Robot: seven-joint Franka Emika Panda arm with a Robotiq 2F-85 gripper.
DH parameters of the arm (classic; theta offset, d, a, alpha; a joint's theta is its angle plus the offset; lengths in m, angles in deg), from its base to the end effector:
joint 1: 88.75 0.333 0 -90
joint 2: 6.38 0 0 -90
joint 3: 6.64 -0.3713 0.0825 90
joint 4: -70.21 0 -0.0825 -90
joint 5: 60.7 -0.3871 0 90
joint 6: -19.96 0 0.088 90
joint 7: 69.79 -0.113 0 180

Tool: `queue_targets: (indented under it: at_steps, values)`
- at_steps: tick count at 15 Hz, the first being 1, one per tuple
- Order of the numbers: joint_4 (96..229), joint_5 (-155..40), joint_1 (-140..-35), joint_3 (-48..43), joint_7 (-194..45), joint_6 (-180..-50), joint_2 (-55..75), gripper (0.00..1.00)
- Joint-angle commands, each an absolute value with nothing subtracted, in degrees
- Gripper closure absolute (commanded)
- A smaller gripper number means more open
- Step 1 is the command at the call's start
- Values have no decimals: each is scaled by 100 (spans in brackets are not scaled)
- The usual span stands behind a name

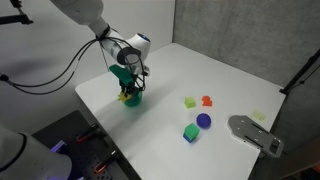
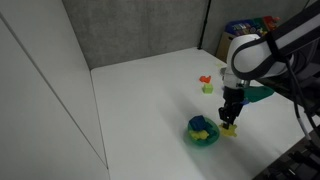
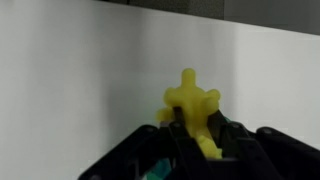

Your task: Put the yellow thing into the bowl

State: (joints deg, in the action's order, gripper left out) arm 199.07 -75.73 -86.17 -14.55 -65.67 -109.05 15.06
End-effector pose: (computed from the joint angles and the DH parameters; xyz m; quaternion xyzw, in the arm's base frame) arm 0.5080 0.1035 0.2186 -0.9765 -0.0248 0.1893 0.0998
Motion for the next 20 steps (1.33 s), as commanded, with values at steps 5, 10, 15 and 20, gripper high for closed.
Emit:
queue_targets:
  at_steps: [5,10,15,20]
  values:
    - [19618,-7681,-8624,-1714,-5973,-11452,1982,90]
    - [19560,-7633,-8655,-1811,-5810,-11725,2084,44]
    - [19500,-7620,-8747,-1765,-5766,-11765,1928,5]
    - [19321,-7504,-8846,-1486,-6049,-11634,1748,0]
